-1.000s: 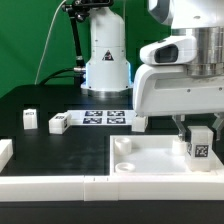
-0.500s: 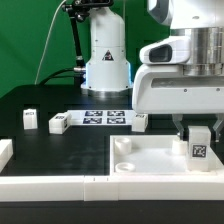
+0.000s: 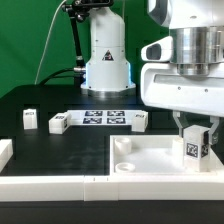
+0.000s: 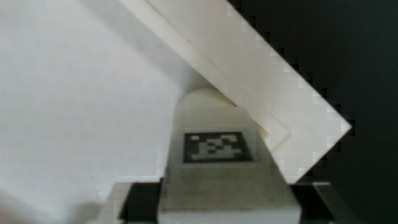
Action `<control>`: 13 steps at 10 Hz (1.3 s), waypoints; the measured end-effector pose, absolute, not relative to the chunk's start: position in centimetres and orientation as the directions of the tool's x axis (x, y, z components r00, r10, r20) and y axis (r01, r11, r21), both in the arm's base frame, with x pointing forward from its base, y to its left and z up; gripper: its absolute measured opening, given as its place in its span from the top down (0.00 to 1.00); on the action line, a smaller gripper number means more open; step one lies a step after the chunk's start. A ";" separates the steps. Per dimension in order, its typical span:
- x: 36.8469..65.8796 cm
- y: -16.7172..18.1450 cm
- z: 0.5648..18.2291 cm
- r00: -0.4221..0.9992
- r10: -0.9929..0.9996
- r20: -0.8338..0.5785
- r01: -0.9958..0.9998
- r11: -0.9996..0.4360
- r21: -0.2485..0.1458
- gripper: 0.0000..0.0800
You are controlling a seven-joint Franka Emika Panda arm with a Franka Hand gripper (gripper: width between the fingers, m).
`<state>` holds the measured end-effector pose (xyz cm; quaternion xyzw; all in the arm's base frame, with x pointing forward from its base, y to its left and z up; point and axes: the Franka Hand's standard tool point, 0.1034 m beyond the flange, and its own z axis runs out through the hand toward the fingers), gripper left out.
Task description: Assemble one leg
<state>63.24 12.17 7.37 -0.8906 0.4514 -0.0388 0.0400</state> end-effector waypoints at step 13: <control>63.0 12.3 7.1 0.795 -0.605 0.049 -0.600 -0.795 -0.088 0.19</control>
Offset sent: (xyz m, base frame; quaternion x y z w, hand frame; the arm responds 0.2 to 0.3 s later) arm 0.0000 0.0000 0.0000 0.0000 0.0000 0.2377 0.9713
